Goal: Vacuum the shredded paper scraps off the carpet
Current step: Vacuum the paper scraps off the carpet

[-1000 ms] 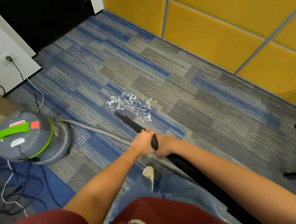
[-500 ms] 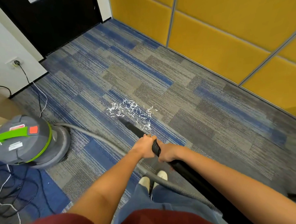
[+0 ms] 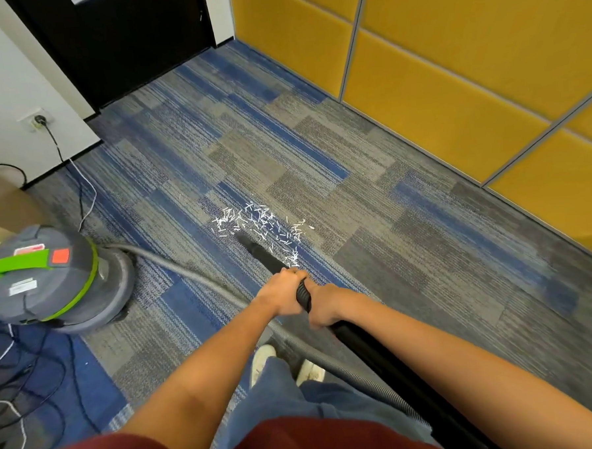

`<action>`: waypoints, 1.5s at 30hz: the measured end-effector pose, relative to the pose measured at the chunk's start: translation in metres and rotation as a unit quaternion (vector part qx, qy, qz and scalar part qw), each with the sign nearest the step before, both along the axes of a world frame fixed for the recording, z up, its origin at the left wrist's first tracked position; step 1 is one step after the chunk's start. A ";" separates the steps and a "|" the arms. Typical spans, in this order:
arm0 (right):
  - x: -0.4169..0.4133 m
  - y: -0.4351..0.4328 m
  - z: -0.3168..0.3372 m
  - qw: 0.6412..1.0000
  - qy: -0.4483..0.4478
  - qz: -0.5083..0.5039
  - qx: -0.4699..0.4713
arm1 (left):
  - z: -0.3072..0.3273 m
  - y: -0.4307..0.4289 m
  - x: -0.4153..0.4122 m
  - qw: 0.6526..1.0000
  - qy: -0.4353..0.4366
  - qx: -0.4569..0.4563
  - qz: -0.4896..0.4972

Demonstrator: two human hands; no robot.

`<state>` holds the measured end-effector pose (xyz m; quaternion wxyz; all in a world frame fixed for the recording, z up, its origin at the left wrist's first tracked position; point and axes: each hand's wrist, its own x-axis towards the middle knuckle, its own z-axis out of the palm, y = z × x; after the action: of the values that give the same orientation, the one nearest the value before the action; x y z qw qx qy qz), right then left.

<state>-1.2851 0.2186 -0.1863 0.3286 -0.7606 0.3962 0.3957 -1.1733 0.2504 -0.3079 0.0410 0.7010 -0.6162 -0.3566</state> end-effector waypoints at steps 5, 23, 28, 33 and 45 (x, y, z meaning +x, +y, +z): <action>0.019 -0.011 -0.004 1.000 0.004 0.008 0.004 | 0.000 -0.001 0.020 0.999 0.000 0.008 0.038; 0.051 -0.028 -0.002 0.997 -0.008 -0.074 0.024 | 0.000 -0.026 0.056 1.000 -0.012 0.011 -0.027; 0.070 -0.014 -0.007 0.995 -0.016 -0.088 0.036 | -0.001 -0.009 0.076 0.999 -0.022 0.021 -0.022; 0.085 0.018 -0.016 1.000 -0.009 -0.016 0.015 | -0.009 0.022 0.088 0.998 -0.041 0.034 -0.018; 0.100 0.038 -0.023 1.000 -0.021 -0.015 0.004 | -0.017 0.046 0.098 0.999 -0.011 0.029 0.036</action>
<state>-1.1849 0.2570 -0.2096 0.3457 -0.7615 0.3993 0.3757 -1.0755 0.2964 -0.3251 0.0266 0.7277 -0.5803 -0.3647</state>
